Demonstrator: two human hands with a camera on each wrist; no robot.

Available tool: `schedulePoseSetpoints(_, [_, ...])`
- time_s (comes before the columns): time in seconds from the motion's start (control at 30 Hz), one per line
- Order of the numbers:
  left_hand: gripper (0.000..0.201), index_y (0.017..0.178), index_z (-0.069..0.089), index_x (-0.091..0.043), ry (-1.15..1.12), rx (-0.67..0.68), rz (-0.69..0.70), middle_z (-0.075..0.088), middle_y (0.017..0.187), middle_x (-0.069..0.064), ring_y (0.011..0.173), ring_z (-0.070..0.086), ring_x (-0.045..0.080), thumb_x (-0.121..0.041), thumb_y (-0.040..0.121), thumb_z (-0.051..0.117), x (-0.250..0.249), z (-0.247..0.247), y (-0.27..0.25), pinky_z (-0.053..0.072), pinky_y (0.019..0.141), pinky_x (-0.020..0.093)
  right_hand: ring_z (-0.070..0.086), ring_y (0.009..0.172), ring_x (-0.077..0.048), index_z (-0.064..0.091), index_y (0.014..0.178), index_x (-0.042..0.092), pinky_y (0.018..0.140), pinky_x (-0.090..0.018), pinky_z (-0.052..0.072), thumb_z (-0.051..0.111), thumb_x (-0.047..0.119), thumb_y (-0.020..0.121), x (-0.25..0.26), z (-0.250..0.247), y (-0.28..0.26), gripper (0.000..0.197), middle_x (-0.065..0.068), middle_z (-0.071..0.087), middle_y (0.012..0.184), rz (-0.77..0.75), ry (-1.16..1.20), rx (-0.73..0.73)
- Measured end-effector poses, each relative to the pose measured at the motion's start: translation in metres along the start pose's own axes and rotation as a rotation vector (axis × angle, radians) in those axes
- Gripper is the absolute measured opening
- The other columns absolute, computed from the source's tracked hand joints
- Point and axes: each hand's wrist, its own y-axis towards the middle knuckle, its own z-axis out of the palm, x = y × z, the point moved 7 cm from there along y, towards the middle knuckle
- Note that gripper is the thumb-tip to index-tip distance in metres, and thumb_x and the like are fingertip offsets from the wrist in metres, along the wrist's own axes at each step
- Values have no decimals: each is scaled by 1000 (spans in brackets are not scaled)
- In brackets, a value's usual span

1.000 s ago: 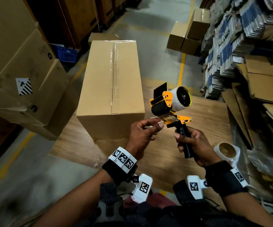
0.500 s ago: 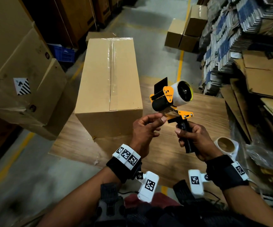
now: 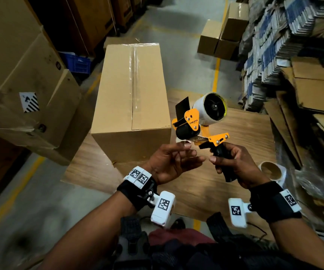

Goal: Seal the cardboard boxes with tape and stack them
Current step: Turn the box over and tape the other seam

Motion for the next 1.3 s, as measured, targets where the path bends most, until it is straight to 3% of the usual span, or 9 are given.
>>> schedulePoseSetpoints(0.17, [12, 102, 74, -9, -8, -67, 20, 70, 77, 6, 72, 74, 21, -7, 91, 70, -1, -10, -7, 61, 94, 47, 54, 47, -24, 66, 100, -7, 47, -23, 44, 83, 10, 71, 9, -5, 2, 39, -22, 58, 65, -30, -61, -32])
schedulePoseSetpoints(0.47, [44, 126, 68, -4, 276, -218, 65, 76, 98, 19, 93, 77, 30, 6, 84, 72, -32, -42, -24, 64, 86, 41, 66, 55, -23, 71, 87, 6, 53, -24, 52, 86, 1, 70, 27, -5, 1, 23, -15, 71, 68, -150, -235, -14])
schedulePoseSetpoints(0.6, [39, 125, 66, -1, 491, -218, 81, 77, 91, 20, 86, 77, 29, 14, 89, 67, -58, -52, -44, 65, 80, 35, 61, 47, -15, 71, 88, 1, 44, -20, 45, 86, -5, 71, 33, 4, 2, 23, -15, 69, 65, -157, -278, 5])
schedulePoseSetpoints(0.73, [40, 126, 63, -4, 590, -222, 13, 76, 90, 20, 84, 77, 28, 16, 91, 63, -81, -72, -69, 65, 77, 34, 55, 50, -21, 75, 95, 9, 41, -30, 41, 90, 4, 70, 38, 30, 10, 30, -15, 70, 70, -189, -343, 66])
schedulePoseSetpoints(0.87, [43, 121, 60, -11, 693, -293, -37, 76, 97, 24, 95, 69, 37, 8, 86, 75, -105, -103, -99, 56, 76, 41, 71, 66, -7, 75, 96, 9, 60, -18, 55, 91, 1, 67, 50, 70, 23, 34, 3, 78, 81, -286, -387, 163])
schedulePoseSetpoints(0.97, [42, 107, 61, -16, 831, -387, -27, 77, 95, 23, 95, 59, 37, 0, 77, 87, -134, -123, -124, 45, 70, 34, 78, 88, -22, 76, 102, 11, 84, -37, 62, 93, 7, 68, 57, 103, 37, 39, -1, 80, 94, -348, -408, 233])
schedulePoseSetpoints(1.13, [59, 106, 55, -17, 889, -511, 37, 72, 97, 31, 53, 49, 14, -13, 61, 92, -199, -162, -177, 38, 46, 22, 72, 85, -40, 71, 101, 16, 80, -62, 57, 95, 23, 71, 69, 129, 71, 40, -12, 76, 91, -428, -460, 200])
schedulePoseSetpoints(1.23, [67, 107, 56, -16, 959, -478, -13, 73, 93, 28, 55, 47, 19, -21, 56, 98, -228, -184, -183, 34, 44, 25, 69, 80, -32, 68, 96, 28, 78, -58, 57, 96, 15, 67, 78, 151, 85, 42, -3, 73, 85, -425, -530, 221])
schedulePoseSetpoints(1.3, [68, 107, 55, -16, 1018, -452, -40, 74, 95, 30, 64, 45, 20, -23, 54, 99, -241, -197, -177, 26, 46, 25, 63, 74, -18, 65, 87, 37, 73, -45, 55, 95, 9, 65, 86, 167, 90, 47, 7, 69, 79, -436, -567, 217])
